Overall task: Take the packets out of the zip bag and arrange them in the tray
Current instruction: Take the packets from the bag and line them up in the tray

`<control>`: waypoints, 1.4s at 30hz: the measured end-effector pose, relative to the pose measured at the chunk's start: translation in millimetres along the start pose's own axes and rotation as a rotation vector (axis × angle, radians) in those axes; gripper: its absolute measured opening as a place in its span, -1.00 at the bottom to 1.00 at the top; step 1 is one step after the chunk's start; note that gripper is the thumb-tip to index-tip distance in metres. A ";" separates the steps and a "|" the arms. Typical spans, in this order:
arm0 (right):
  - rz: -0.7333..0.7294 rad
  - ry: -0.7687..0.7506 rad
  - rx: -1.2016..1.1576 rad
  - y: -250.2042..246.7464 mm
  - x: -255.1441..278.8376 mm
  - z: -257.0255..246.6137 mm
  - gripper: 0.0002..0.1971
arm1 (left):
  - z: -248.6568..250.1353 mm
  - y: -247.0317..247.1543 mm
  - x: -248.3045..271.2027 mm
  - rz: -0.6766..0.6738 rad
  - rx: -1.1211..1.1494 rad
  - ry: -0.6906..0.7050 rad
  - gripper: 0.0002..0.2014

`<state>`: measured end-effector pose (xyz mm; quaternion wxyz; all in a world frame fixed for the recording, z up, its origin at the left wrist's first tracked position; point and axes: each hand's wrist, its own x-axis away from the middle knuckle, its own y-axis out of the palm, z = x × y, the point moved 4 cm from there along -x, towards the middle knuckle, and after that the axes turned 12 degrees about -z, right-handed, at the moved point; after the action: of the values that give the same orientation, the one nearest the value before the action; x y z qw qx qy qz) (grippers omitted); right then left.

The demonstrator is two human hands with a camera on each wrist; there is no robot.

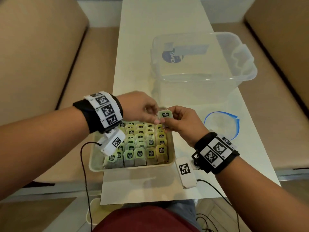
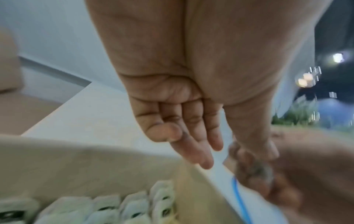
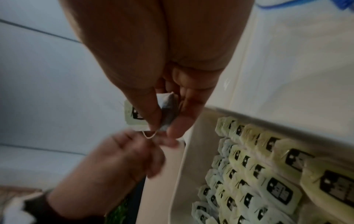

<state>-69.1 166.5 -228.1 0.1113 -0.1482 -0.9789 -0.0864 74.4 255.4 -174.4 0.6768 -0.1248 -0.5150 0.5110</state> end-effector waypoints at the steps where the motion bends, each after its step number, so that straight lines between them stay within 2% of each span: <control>1: -0.004 -0.003 0.012 4.1 -2.4 -1.9 -0.84 | 4.9 -7.9 6.7 0.068 0.055 0.031 -0.66; 4: -0.018 -0.018 0.038 17.2 -9.7 -8.0 -0.79 | 13.0 -17.2 18.5 0.210 0.047 0.043 -0.82; 7: -0.046 -0.014 0.081 26.3 -15.3 -10.6 -0.80 | 7.6 -18.1 23.0 0.272 0.009 -0.009 -0.89; 10: -0.092 0.005 0.209 32.1 -16.1 -9.3 -0.93 | -3.3 -17.2 31.7 0.262 0.112 -0.030 -0.94; 13: -0.085 0.023 0.347 32.5 -15.5 -7.5 -0.88 | -10.7 -10.1 40.3 0.204 0.167 -0.017 -0.92; 16: -0.065 0.026 0.480 31.8 -14.4 -8.0 -0.89 | -21.1 -3.2 43.0 0.195 0.155 -0.074 -0.95; 18: -0.001 0.006 0.555 26.9 -12.8 -9.5 -0.94 | -29.6 4.2 39.5 0.176 0.065 -0.157 -0.97; 20: 0.106 -0.036 0.632 18.3 -9.7 -11.8 -0.94 | -33.3 18.7 32.5 0.077 -0.106 -0.236 -0.92; 23: 0.254 -0.051 0.768 1.5 -5.7 -9.7 -0.86 | -30.0 54.2 21.4 -0.227 -0.369 -0.275 -0.91; 25: 0.263 0.031 0.855 -7.6 -4.0 -3.3 -0.69 | -30.8 78.4 15.8 -0.435 -0.392 -0.273 -0.89; 28: 0.200 0.190 0.875 -16.0 0.5 7.9 -0.51 | -34.9 95.3 9.8 -0.618 -0.388 -0.259 -0.84; 32: 0.095 0.261 0.687 -15.1 6.7 22.0 -0.52 | -37.6 95.1 0.3 -0.723 -0.351 -0.234 -0.76; 35: 0.065 0.254 0.652 -14.5 8.3 24.6 -0.59 | -41.8 89.8 -5.5 -0.771 -0.270 -0.245 -0.85; 37: 0.055 0.245 0.661 -14.0 8.1 23.6 -0.61 | -45.5 88.4 -9.3 -0.758 -0.219 -0.273 -0.88; 39: 0.038 0.250 0.658 -13.3 8.0 23.6 -0.62 | -44.6 88.2 -14.9 -0.710 -0.290 -0.293 -0.90; 42: 0.023 0.262 0.646 -13.9 8.8 24.8 -0.61 | -37.8 91.7 -26.2 -0.670 -0.433 -0.310 -0.77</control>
<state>-86.4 160.7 -251.6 0.2779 -0.1041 -0.9314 0.2108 55.4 288.3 -269.6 0.6781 -0.0116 -0.7182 0.1554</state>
